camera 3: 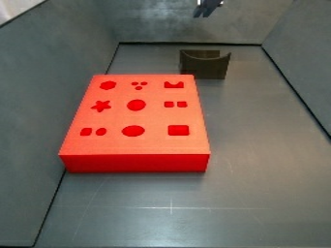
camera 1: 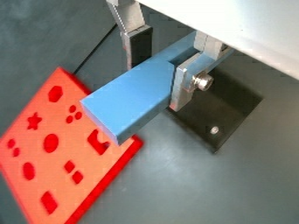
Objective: Pick up the double-square object. Move up. Rotate the double-square object. Place the double-square object on the fixture. Regrasp the double-square object. Move to above the board. Insert the double-square object.
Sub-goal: Place the double-square object on the fixture.
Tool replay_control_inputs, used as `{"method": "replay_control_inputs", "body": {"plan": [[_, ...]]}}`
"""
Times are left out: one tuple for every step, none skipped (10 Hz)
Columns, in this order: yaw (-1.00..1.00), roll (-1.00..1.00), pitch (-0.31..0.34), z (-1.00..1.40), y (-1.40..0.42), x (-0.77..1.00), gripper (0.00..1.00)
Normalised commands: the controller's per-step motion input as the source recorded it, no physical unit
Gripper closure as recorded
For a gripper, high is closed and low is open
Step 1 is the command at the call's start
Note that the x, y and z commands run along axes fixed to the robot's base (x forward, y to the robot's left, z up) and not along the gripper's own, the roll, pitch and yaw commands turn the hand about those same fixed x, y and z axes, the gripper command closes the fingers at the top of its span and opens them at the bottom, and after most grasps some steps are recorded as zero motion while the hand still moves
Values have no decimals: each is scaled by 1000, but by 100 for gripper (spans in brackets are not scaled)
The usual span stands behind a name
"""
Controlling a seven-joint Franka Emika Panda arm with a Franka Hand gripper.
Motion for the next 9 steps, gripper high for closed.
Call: {"method": "replay_control_inputs", "body": {"plan": [[-115,-460,60,-21,46,74,100],[-100,-228,50,-7,32,73,100],[-59,-1000,220,-1000,133,132,100],[-74,-1000,208,-1000,137,133,100],[-129,-900,225,-1000,139,149,100],[-159,-744,203,-1000,137,159,100],[-175,-633,178,-1000,139,162,100],[-202,-411,121,-1000,141,167,100],[-210,-212,71,-1000,133,179,100]]}}
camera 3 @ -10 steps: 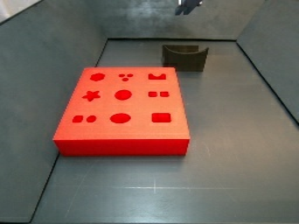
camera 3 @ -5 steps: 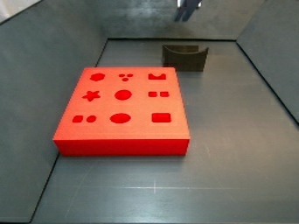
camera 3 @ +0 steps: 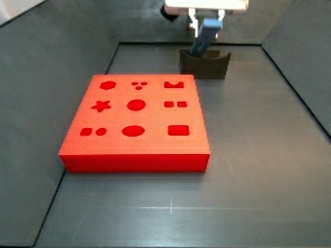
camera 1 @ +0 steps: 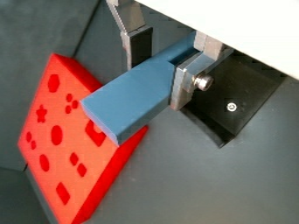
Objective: Pick up the double-square object. Move up. Rotate the double-square object. Place the double-square object on the fixture. Regrasp the double-square object. Move to above the board. Insert the double-square object.
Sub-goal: Place the double-square object on the fixture.
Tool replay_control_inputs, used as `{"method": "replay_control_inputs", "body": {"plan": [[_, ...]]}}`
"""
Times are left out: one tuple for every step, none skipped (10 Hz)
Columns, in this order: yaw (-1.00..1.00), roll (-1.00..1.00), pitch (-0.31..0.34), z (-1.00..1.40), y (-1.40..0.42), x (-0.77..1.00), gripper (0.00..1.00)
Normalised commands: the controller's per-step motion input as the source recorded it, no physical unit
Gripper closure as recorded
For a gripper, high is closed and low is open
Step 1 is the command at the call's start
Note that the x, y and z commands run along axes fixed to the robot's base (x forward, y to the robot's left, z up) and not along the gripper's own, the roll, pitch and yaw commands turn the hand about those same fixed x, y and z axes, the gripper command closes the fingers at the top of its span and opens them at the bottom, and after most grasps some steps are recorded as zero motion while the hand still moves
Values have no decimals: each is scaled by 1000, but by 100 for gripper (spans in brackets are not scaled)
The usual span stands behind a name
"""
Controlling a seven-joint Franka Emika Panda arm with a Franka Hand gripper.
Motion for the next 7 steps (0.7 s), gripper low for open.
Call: {"method": "replay_control_inputs", "body": {"plan": [[-202,-151,26,-1000,130,187,100],[-184,-139,-9,-817,109,152,100],[-160,-105,-42,-653,127,124,100],[-125,-87,-65,-591,164,93,100],[-100,-86,-68,-585,168,94,100],[-75,-86,-67,-584,167,93,100],[-44,-87,-66,-584,165,90,100]]}}
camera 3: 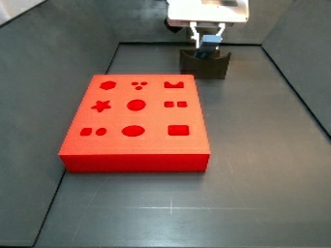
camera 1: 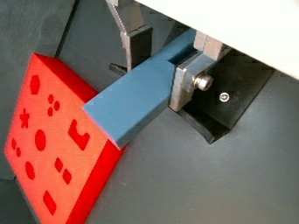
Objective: Pick up the double-square object. Move up. Rotate the double-square object. Place the double-square object on the fixture. Regrasp the double-square object. Move to above the board. Insert the double-square object.
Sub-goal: Place the double-square object on the fixture, then regrasp the double-square object.
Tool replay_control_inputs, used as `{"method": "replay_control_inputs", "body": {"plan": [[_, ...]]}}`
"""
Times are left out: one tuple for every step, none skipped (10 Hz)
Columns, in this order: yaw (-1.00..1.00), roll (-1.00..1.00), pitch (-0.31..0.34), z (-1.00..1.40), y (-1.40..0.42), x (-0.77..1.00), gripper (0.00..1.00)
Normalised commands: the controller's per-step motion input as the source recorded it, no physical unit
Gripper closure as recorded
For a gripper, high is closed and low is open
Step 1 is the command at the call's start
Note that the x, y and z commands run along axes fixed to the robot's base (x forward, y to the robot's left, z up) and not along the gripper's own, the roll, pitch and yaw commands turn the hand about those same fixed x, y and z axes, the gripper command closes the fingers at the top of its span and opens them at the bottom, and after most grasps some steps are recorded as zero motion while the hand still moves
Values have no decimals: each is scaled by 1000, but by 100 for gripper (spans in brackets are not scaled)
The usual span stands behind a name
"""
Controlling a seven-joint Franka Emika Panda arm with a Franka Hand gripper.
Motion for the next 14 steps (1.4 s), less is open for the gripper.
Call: {"method": "replay_control_inputs", "body": {"plan": [[-30,-88,-64,-586,163,84,100],[0,0,0,0,0,0,0],[11,-10,41,1000,0,0,0],[15,-2,40,1000,5,-3,0],[12,20,49,1000,7,-20,0],[3,36,53,1000,4,-23,0],[-3,43,63,1000,8,-32,0],[-8,44,64,913,8,-32,0],[-20,43,66,672,9,-28,0],[-25,44,64,479,8,-28,0],[-31,46,61,229,7,-26,0],[13,1000,56,811,-1000,3,0],[13,1000,54,744,-1000,9,0],[13,1000,47,727,-1000,-16,0]]}}
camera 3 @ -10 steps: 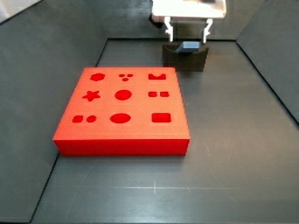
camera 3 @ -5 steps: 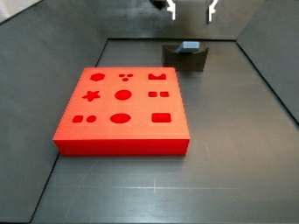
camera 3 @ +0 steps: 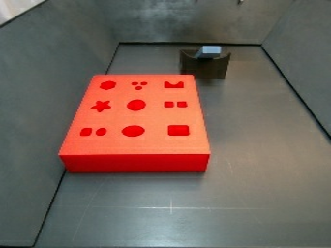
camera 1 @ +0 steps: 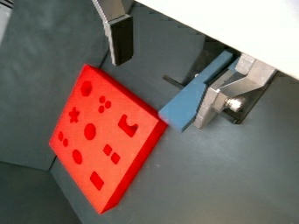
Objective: Pick up the double-square object. Move up. Rotate the double-square object. Place the double-square object on the fixture. Regrasp the double-square object. Move to above the board. Insert the double-square object.
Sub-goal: Regrasp the double-square object.
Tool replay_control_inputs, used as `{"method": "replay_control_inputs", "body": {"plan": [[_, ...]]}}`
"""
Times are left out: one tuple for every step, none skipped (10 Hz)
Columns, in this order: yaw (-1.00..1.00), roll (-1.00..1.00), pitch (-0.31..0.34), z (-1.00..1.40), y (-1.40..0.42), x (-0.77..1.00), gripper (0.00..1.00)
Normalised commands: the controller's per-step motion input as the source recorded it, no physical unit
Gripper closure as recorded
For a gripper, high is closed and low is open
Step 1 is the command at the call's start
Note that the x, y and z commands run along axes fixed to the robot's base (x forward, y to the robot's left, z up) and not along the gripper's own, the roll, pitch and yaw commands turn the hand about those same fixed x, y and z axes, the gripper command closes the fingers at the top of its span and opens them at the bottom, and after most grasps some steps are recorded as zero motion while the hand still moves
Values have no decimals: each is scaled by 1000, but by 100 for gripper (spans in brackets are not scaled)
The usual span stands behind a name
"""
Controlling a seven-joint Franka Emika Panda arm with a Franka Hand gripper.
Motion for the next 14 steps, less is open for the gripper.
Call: {"method": "replay_control_inputs", "body": {"plan": [[12,1000,37,623,-979,-63,0],[12,1000,35,476,-863,-67,0],[12,1000,31,186,-614,-45,0],[12,1000,30,86,-422,-21,0],[12,1000,29,48,-205,-14,0],[13,1000,27,28,-14,-20,0],[13,1000,24,17,0,-19,0],[13,1000,20,8,-18,-11,0],[15,1000,17,10,-21,-9,0],[15,1000,16,12,-19,-8,0],[17,1000,12,8,-18,1,0],[18,1000,12,10,-16,3,0],[19,1000,16,10,-19,2,0],[21,1000,20,10,-14,3,0]]}}
